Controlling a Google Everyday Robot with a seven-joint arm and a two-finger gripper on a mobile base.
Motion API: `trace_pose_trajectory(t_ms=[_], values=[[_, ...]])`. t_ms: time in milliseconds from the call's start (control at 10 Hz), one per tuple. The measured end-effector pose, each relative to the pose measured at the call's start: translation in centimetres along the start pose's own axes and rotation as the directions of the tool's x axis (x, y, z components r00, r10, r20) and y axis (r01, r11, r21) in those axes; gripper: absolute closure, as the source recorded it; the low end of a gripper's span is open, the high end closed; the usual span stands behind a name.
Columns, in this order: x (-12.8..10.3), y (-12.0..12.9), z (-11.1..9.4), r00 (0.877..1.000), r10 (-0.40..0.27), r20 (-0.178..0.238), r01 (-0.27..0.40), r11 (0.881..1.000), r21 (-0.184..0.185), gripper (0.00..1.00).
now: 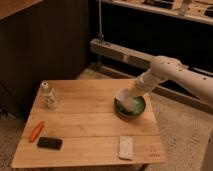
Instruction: Place the ceramic cup in the ceramic bowl
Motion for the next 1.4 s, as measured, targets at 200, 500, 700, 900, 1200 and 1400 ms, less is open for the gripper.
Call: trace_pose_trajectory(t_ms=[200, 500, 700, 900, 1200, 1400], values=[[0.0, -0.8, -0.4, 1.0, -0.001, 0.001, 0.001, 1.0, 0.0, 0.45], [0.3, 0.7, 0.6, 1.0, -0.009, -0.005, 0.009, 1.0, 0.0, 0.45], [0.3, 0.6, 0.6, 1.0, -0.006, -0.005, 0.006, 1.0, 0.002, 0.45], [0.5, -0.3, 1.0, 1.0, -0.007, -0.005, 0.008, 1.0, 0.004, 0.45], [0.6, 1.0, 1.1, 1.0, -0.019, -0.009, 0.019, 1.0, 0.001, 0.45], [0.7, 0.9, 0.9, 1.0, -0.015, -0.01, 0.015, 1.0, 0.004, 0.45]])
